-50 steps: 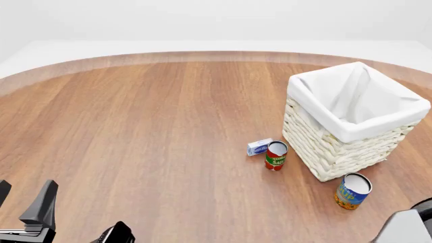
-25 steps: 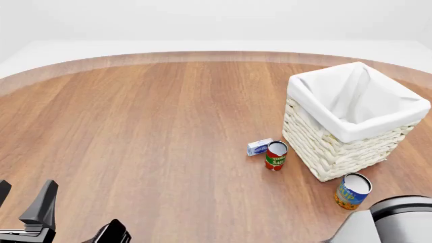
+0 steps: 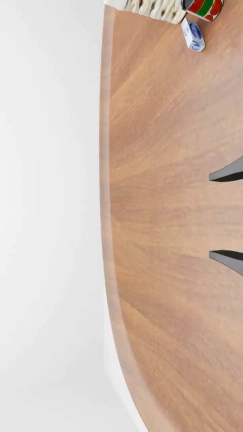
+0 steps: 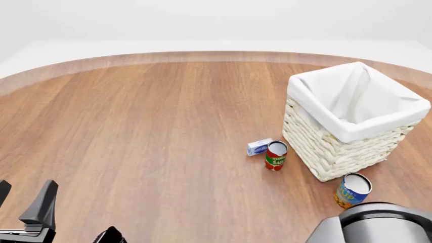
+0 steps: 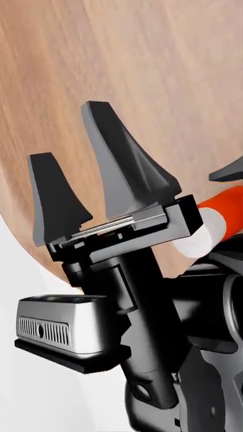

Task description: Pick up the ketchup, and put it in the basket.

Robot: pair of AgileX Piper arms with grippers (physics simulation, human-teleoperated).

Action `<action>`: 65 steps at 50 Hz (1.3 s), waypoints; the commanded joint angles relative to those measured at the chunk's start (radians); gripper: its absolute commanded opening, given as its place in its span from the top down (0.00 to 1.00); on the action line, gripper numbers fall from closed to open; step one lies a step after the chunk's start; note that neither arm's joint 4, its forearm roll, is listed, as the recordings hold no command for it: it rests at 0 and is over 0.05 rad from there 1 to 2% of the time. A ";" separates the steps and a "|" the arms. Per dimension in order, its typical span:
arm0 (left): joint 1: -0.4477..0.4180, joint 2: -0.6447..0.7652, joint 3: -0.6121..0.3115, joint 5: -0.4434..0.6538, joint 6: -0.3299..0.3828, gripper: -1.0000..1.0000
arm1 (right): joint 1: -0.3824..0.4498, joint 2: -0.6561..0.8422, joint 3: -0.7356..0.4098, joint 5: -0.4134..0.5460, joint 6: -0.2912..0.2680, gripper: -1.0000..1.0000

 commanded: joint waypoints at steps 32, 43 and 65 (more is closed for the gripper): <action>0.000 0.000 0.000 0.000 0.000 0.00 | -0.055 -0.031 0.009 -0.011 -0.001 1.00; 0.000 0.000 0.000 0.000 0.000 0.00 | -0.120 -0.037 -0.006 -0.008 0.002 1.00; 0.000 0.000 0.000 0.000 0.000 0.00 | -0.278 -0.069 -0.066 0.028 -0.005 1.00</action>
